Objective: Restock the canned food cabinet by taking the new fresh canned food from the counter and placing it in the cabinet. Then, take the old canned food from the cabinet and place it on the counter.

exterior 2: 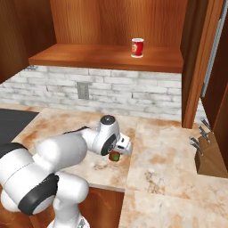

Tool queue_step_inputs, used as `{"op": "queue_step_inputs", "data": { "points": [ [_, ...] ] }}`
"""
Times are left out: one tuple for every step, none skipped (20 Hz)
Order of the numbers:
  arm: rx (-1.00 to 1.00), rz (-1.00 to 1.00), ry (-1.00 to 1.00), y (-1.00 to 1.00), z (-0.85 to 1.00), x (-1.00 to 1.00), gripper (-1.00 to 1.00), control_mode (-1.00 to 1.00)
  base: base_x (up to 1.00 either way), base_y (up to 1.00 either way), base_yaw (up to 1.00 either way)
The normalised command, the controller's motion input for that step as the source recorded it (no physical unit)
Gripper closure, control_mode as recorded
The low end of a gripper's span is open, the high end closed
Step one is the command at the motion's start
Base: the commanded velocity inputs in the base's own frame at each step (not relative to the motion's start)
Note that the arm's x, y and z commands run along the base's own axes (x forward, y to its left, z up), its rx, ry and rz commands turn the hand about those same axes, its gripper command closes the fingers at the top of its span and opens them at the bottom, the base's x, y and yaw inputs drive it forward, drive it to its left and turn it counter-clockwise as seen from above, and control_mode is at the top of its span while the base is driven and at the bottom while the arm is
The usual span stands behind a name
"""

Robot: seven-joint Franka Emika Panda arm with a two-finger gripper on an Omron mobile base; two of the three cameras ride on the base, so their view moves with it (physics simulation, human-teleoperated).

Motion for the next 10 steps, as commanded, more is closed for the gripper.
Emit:
{"op": "queue_step_inputs", "data": {
  "points": [
    [0.01,0.0,-0.13,0.0,0.11,-0.37,1.0,-1.0,0.0,0.0,0.0],
    [0.0,0.0,-0.07,0.0,0.19,-0.35,1.0,-1.0,0.0,0.0,0.0],
    [0.0,0.04,-0.13,0.0,0.41,-0.69,1.0,-1.0,0.0,0.0,0.0],
    [0.0,0.05,-0.27,0.0,0.74,-0.89,1.0,-1.0,0.0,0.0,0.0],
    [0.0,0.04,-0.36,0.01,1.0,-0.93,1.0,-1.0,0.0,0.0,0.0],
    [0.0,0.05,-0.41,0.18,1.0,-0.94,1.0,-1.0,0.0,0.0,0.0],
    [0.0,0.05,-0.42,0.29,1.0,-0.91,1.0,-1.0,0.0,0.0,0.0],
    [0.0,0.05,-0.42,0.34,1.0,-0.88,1.0,-1.0,0.0,0.0,0.0],
    [-0.02,0.04,-0.46,0.45,1.0,-0.71,1.0,-1.0,0.0,0.0,0.0],
    [-0.06,0.0,-0.5,0.56,1.0,-0.53,1.0,-1.0,0.0,0.0,0.0]
  ]
}}
